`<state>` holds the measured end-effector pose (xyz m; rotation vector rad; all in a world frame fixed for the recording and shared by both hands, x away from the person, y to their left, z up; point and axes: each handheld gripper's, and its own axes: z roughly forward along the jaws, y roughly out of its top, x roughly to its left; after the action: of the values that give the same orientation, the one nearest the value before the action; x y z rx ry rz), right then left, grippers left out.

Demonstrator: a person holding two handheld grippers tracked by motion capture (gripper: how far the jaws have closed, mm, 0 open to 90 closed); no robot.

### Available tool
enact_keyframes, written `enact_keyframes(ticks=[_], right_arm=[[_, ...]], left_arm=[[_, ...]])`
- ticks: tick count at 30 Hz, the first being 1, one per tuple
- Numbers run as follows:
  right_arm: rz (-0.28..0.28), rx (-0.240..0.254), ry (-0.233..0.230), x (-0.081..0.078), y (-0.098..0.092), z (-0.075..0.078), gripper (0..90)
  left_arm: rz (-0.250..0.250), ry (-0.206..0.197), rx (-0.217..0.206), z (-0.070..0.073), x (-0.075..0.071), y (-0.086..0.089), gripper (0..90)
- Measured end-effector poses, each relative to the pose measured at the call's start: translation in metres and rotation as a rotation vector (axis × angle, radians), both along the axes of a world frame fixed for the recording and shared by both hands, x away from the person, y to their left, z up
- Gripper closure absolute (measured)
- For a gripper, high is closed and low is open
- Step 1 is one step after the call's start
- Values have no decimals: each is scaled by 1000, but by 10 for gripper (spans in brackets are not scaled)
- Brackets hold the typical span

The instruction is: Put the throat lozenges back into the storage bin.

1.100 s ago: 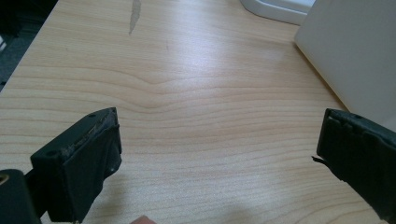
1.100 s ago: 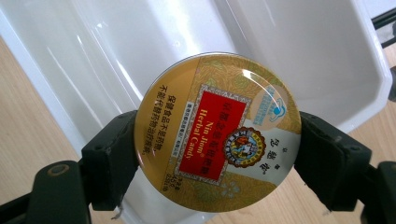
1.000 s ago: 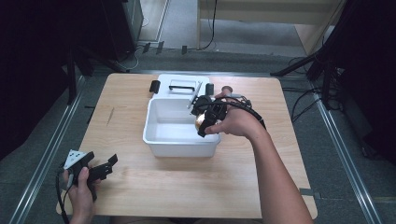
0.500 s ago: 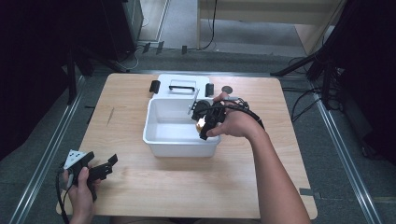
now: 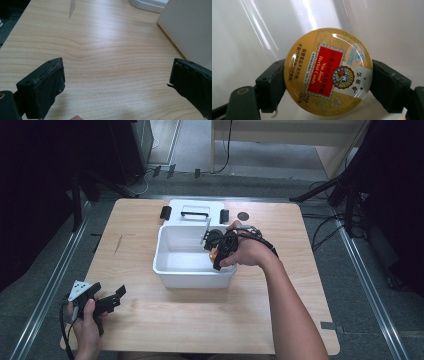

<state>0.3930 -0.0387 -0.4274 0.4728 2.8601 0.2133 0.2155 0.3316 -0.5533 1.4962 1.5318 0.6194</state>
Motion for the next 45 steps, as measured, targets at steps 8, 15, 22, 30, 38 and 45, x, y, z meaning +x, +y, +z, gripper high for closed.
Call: enact_keyframes(ticks=[8, 15, 22, 30, 38, 45], right_arm=[[3, -27, 11, 4, 3, -8, 201], [-3, -61, -4, 7, 6, -12, 208], [-27, -53, -18, 8, 4, -10, 206], [-49, 14, -26, 3, 0, 4, 198], [-111, 87, -51, -4, -13, 29, 186], [-160, 134, -72, -11, -31, 50, 172]], left_arm=[[1, 1, -1, 0, 0, 0, 2], [1, 2, -1, 0, 0, 0, 2], [1, 2, -3, 0, 0, 0, 2], [1, 2, -1, 0, 0, 0, 3], [2, 0, -2, 0, 1, -1, 2], [2, 0, -2, 0, 1, -1, 3]])
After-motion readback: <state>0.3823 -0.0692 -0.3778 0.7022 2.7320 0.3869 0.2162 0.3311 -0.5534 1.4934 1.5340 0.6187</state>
